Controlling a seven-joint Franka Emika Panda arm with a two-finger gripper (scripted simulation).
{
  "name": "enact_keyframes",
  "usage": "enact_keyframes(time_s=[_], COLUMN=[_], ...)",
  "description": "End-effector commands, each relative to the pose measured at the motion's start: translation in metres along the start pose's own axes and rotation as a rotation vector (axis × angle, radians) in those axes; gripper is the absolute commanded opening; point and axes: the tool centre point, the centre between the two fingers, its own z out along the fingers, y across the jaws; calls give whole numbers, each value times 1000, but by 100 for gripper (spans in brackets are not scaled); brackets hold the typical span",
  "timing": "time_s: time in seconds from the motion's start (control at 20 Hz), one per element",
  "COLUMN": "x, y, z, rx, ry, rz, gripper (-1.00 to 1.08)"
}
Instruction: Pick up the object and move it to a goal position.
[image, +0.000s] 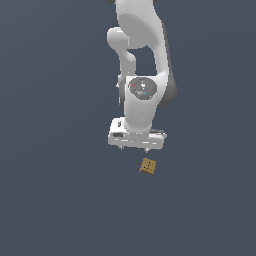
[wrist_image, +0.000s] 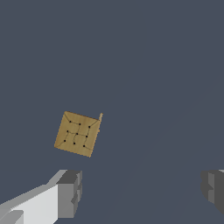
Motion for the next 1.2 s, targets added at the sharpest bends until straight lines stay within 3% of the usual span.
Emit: enact_keyframes(time_s=[0.0, 0.55, 1.15], x=[5, 16, 16], y=[-13, -61, -73], z=[14, 65, 79], rx=[6, 26, 30], ry=[-5, -25, -31], rz=[48, 223, 264], gripper=[100, 100, 100])
